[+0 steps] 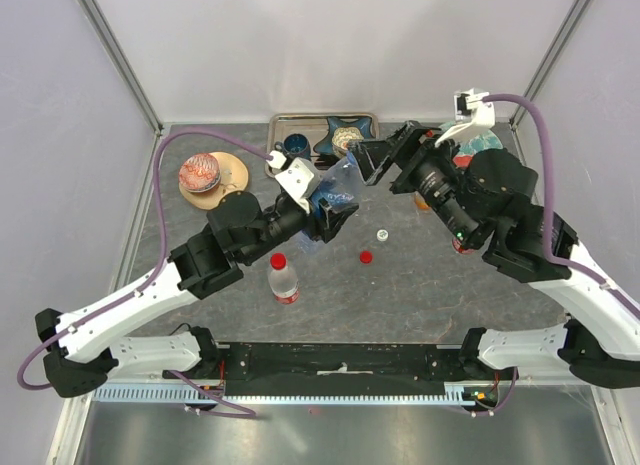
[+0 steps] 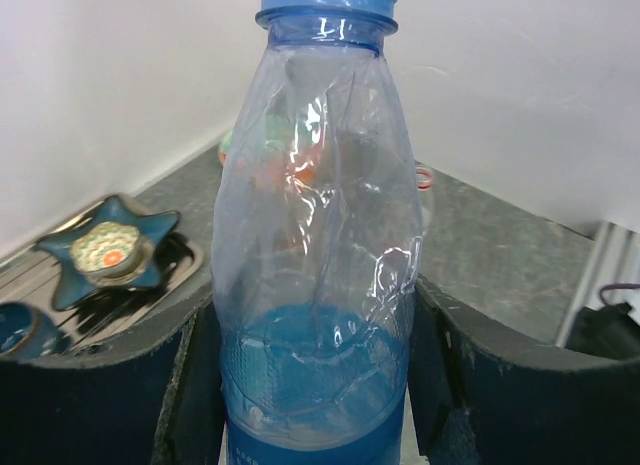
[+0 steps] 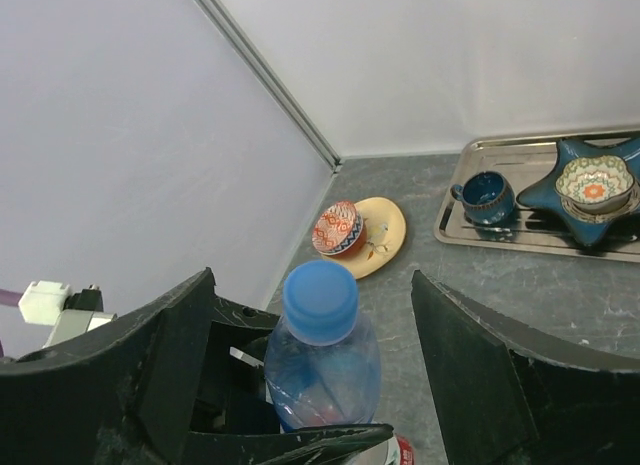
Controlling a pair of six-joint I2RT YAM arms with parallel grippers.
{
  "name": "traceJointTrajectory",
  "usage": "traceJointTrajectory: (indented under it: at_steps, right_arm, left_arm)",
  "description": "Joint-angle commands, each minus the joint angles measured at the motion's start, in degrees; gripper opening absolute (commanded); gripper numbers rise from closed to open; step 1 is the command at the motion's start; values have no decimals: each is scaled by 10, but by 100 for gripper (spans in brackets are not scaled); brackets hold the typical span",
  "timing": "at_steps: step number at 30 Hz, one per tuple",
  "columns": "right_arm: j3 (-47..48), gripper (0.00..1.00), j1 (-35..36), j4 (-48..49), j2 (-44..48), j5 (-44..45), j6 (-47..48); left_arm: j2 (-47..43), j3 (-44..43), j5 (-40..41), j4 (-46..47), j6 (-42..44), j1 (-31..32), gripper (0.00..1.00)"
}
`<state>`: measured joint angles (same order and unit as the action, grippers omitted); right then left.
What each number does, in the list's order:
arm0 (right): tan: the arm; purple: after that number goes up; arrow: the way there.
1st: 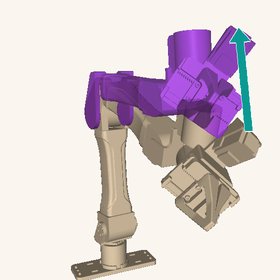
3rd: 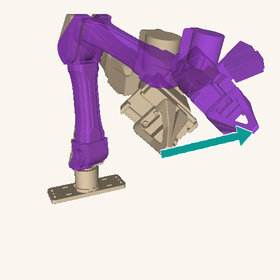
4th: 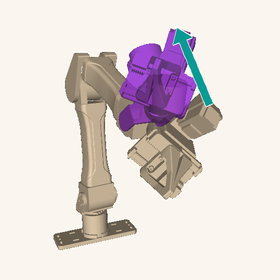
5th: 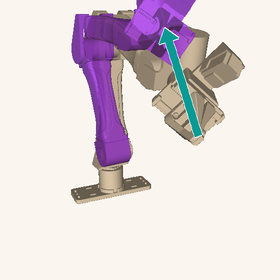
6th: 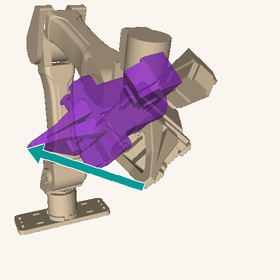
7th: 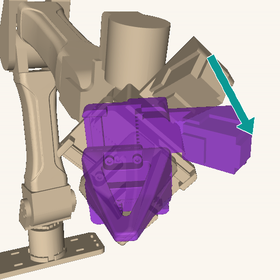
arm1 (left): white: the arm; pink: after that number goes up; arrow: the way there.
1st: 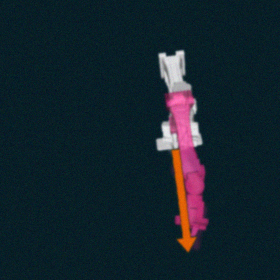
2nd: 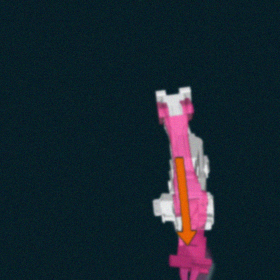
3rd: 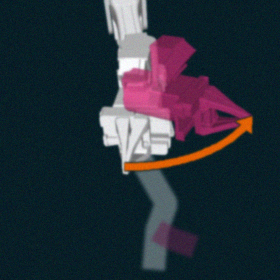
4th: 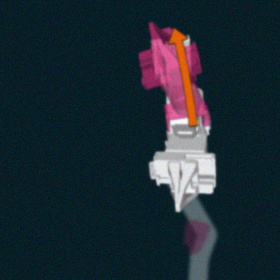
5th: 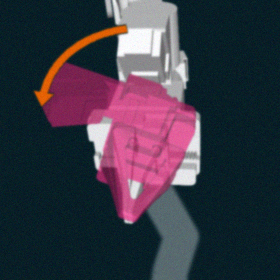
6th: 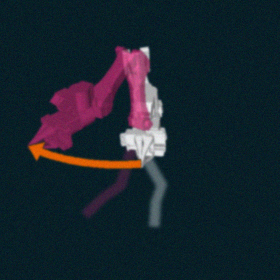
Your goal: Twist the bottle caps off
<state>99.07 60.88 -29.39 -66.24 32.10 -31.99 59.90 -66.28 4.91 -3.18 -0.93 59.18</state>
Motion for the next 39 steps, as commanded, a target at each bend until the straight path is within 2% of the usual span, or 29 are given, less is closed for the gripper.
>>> traceJointTrajectory:
  at_steps: [1, 9, 14, 17, 18, 21, 23, 24, 25, 26, 28, 33, 35, 39]
  right_arm:
    - [6, 84, -2, 19, -15, 13, -20]
    - [1, 75, -2, 24, -37, 22, -22]
    - [-12, 61, -2, 28, -35, 26, -20]
    - [-17, 49, -2, 30, -34, 27, -19]
    - [-18, 42, -2, 31, -33, 26, -16]
    - [-23, 32, -1, 34, -32, 24, -11]
    - [-28, 30, -2, 32, -32, 15, -6]
    - [-31, 23, -2, 32, -28, 10, 4]
    - [-33, 10, -2, 34, -27, 3, 12]
    - [-37, 0, -2, 31, -25, -3, 21]
    - [-43, 0, -2, 23, -17, -37, 53]
    - [-63, 0, -2, 16, 11, -140, 103]
    - [-70, 0, -2, 19, 23, -221, 129]
    - [-78, 0, -2, 25, 46, -373, 182]
  left_arm:
    - [1, 9, 113, 62, 63, 24, 45]
    - [-5, 15, 126, 68, 78, 38, 45]
    - [-9, 20, 122, 70, 80, 38, 45]
    - [-10, 24, 121, 70, 80, 38, 45]
    - [-12, 26, 121, 70, 79, 38, 45]
    - [-14, 26, 121, 70, 79, 38, 45]
    - [-15, 27, 119, 70, 78, 39, 46]
    - [-19, 27, 117, 70, 76, 39, 47]
    - [-22, 29, 114, 70, 74, 39, 48]
    - [-27, 30, 90, 69, 68, 38, 50]
    - [-51, 41, 36, 71, 56, 38, 54]
    - [-68, 4, -180, 14, -7, 31, 52]
    - [-64, -11, -285, -7, -30, 22, 51]
    - [-54, -35, -431, -1, -109, 8, 50]
